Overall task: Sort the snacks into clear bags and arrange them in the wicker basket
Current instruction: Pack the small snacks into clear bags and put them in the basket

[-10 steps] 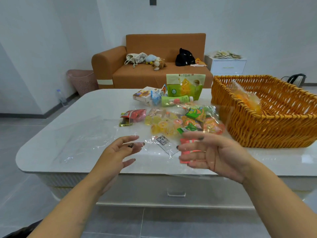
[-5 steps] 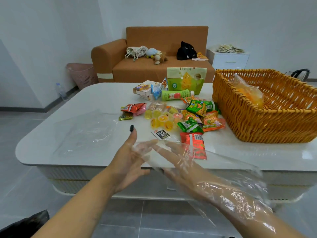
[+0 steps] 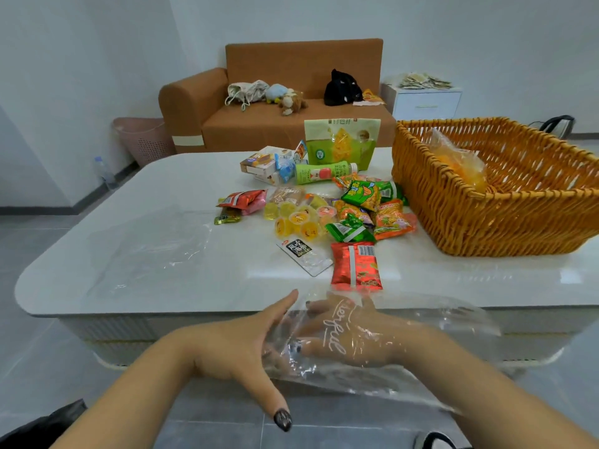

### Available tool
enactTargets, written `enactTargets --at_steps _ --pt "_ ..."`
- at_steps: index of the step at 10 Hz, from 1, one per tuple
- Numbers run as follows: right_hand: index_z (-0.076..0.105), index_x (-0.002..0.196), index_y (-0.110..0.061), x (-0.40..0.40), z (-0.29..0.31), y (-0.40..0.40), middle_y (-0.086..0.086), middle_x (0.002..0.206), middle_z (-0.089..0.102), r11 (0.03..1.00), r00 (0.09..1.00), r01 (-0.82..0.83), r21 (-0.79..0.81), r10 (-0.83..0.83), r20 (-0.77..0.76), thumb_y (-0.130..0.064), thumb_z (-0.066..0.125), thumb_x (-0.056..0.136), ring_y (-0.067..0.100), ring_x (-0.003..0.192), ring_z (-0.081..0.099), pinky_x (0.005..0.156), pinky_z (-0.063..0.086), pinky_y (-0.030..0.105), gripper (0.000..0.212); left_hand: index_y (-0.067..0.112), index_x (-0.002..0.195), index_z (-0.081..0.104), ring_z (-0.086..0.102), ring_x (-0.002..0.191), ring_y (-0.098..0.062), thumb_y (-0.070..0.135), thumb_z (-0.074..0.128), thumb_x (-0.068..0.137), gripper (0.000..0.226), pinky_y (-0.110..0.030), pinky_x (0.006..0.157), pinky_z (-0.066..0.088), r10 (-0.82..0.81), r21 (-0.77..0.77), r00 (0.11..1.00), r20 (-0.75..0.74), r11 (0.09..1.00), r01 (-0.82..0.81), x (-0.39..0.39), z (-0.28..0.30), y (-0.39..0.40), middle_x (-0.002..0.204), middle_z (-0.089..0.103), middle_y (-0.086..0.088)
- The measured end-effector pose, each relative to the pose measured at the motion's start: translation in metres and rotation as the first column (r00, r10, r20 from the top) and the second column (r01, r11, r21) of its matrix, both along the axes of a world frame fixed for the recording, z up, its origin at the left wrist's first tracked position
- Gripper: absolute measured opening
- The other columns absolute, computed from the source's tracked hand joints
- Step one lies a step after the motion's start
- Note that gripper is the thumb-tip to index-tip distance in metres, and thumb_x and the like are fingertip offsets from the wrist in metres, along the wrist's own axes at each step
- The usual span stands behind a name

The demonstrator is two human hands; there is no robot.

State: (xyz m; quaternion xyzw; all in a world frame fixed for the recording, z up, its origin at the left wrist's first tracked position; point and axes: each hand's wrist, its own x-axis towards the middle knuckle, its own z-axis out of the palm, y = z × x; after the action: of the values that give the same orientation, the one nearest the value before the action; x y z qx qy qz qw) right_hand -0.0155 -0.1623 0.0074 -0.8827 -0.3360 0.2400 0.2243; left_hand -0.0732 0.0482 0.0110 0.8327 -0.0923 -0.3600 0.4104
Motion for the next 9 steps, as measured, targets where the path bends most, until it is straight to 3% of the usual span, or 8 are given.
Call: enactTargets --at_steps 1,2,4,5,6,7,8,9 --pt "0.057 0.131 -0.030 0.002 0.000 0.003 -0.003 0.136 0.052 0.999 0.999 -0.038 -0.032 0.037 -0.023 -0.049 0.043 0.097 0.018 0.119 0.051 0.105 0.039 0.038 0.041 0.045 0.148 -0.022 0.029 0.141 -0.005 0.043 0.089 0.064 0.140 -0.015 0.104 0.031 -0.048 0.236 0.992 0.117 0.972 0.019 -0.001 -0.010 -0.012 0.158 0.004 0.018" --pt "0.059 0.127 -0.036 0.006 0.004 0.006 -0.010 0.135 0.054 0.995 0.997 -0.069 -0.070 0.066 -0.050 -0.059 0.042 0.092 0.014 0.121 0.051 0.108 0.038 0.038 0.046 0.037 0.153 -0.005 0.033 0.138 -0.008 0.045 0.084 0.070 0.122 -0.020 0.108 0.031 0.043 0.233 0.962 0.270 0.966 -0.109 0.005 -0.015 -0.015 0.156 0.021 0.009" --pt "0.064 0.124 -0.008 0.029 0.018 0.013 -0.003 0.119 0.066 0.995 0.977 -0.027 0.091 0.045 -0.206 -0.016 0.059 0.094 0.005 0.109 0.062 0.088 0.047 0.016 0.031 0.030 0.140 0.031 0.053 0.102 -0.002 0.039 0.078 0.077 0.079 -0.014 0.080 0.042 0.191 0.155 0.910 0.368 0.953 -0.262 0.015 -0.016 -0.011 0.124 0.049 0.009" --pt "0.067 0.104 -0.036 0.025 0.035 0.019 -0.034 0.100 0.059 0.985 0.965 -0.027 0.168 0.069 -0.252 -0.013 0.053 0.097 -0.027 0.087 0.052 0.081 0.035 -0.005 0.028 0.029 0.121 0.051 0.058 0.098 -0.009 0.045 0.077 0.072 0.057 -0.030 0.083 0.050 0.218 0.155 0.907 0.360 0.945 -0.289 0.018 -0.016 -0.002 0.112 0.059 0.008" --pt "0.067 0.118 -0.027 0.023 0.033 0.031 -0.023 0.124 0.060 0.990 0.917 -0.133 0.054 0.143 -0.373 -0.010 0.051 0.096 -0.014 0.104 0.053 0.088 0.040 0.009 0.032 0.025 0.114 0.058 0.059 0.091 -0.011 0.053 0.080 0.062 0.063 -0.031 0.078 0.050 0.188 0.179 0.935 0.300 0.952 -0.249 0.017 -0.015 0.012 0.104 0.061 0.009" --pt "0.063 0.125 -0.017 0.017 0.032 0.046 -0.011 0.130 0.060 0.975 0.894 -0.223 -0.023 0.195 -0.403 -0.007 0.053 0.094 -0.012 0.091 0.054 0.079 0.038 0.007 0.034 0.014 0.102 0.056 0.052 0.071 -0.010 0.041 0.088 0.062 0.058 -0.027 0.060 0.044 0.160 0.139 0.974 0.162 0.973 -0.184 0.011 -0.015 0.018 0.088 0.056 0.004" --pt "0.067 0.114 -0.014 0.013 0.034 0.055 -0.011 0.105 0.067 0.966 0.863 -0.258 0.022 0.240 -0.445 -0.009 0.055 0.094 -0.006 0.084 0.055 0.082 0.039 0.008 0.024 0.017 0.108 0.056 0.054 0.071 -0.010 0.030 0.090 0.062 0.059 -0.024 0.056 0.046 0.184 0.035 0.983 0.021 0.982 -0.184 0.005 -0.017 0.023 0.091 0.058 0.001" --pt "0.064 0.102 -0.014 0.013 0.035 0.057 -0.001 0.089 0.058 0.962 0.863 -0.271 0.039 0.260 -0.433 -0.009 0.054 0.094 0.009 0.078 0.052 0.075 0.042 0.026 0.014 0.021 0.118 0.055 0.059 0.077 -0.010 0.031 0.087 0.059 0.068 -0.025 0.056 0.046 0.200 -0.064 0.980 0.010 0.978 -0.199 0.001 -0.017 0.023 0.099 0.065 0.003"
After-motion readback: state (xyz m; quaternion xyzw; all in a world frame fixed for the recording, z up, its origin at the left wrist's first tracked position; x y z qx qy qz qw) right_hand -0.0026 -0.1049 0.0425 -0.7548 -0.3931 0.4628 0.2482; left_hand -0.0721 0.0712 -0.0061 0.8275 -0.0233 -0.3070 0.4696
